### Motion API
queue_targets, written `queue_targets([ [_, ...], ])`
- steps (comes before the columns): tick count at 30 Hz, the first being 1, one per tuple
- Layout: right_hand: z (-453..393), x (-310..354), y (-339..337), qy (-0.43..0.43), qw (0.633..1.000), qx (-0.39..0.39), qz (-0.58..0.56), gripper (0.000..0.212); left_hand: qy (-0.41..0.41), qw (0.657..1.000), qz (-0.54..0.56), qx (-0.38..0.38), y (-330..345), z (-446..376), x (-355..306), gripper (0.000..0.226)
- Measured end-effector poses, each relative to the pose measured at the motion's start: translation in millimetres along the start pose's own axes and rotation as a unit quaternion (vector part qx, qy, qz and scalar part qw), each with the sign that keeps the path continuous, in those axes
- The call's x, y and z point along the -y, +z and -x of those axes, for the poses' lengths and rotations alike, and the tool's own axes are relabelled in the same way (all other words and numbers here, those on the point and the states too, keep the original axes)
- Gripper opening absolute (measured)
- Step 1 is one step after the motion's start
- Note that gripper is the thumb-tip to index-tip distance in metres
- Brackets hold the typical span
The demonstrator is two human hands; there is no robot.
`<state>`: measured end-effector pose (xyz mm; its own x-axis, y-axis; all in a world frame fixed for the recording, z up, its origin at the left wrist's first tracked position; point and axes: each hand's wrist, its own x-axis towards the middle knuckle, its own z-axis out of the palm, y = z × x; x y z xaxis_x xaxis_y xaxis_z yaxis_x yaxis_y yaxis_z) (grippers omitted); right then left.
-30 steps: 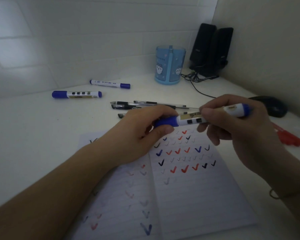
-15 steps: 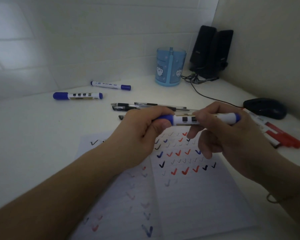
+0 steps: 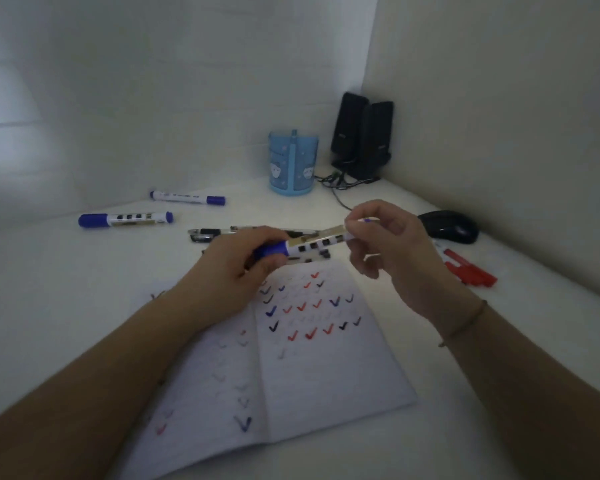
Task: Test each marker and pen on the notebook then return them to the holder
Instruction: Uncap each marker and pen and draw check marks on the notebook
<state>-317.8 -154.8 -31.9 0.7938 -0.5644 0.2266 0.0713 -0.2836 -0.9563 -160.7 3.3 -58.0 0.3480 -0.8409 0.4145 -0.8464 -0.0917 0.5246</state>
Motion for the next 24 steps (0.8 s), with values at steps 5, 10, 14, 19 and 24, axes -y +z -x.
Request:
queue_targets([
  [5,17.5,26.2,-20.8,-0.035,0.997,-0.044,0.052,0.007,-0.042,0.968,-0.139,0.206,-8.0,-8.7,-28.4,0.060],
  [10,85.8,58.0,-78.9,-0.102,0.979,-0.178,0.017,0.008,0.113,0.948,-0.179,0.238,2.8,-34.0,-99.6,0.070],
  [14,160.7,70.6,-135.2,-0.123,0.953,-0.252,0.116,0.022,0.303,0.928,-0.114,0.185,40.6,-48.0,-160.2,0.070],
  [19,264.2,40.8,-176.6,-0.015,0.908,-0.275,0.315,0.021,0.510,0.847,-0.057,0.136,106.8,-21.6,-209.0,0.050],
  [24,322.7,-11.5,-203.2,0.111,0.868,-0.280,0.395,0.028,0.550,0.804,-0.069,0.213,154.4,3.6,-229.9,0.051],
])
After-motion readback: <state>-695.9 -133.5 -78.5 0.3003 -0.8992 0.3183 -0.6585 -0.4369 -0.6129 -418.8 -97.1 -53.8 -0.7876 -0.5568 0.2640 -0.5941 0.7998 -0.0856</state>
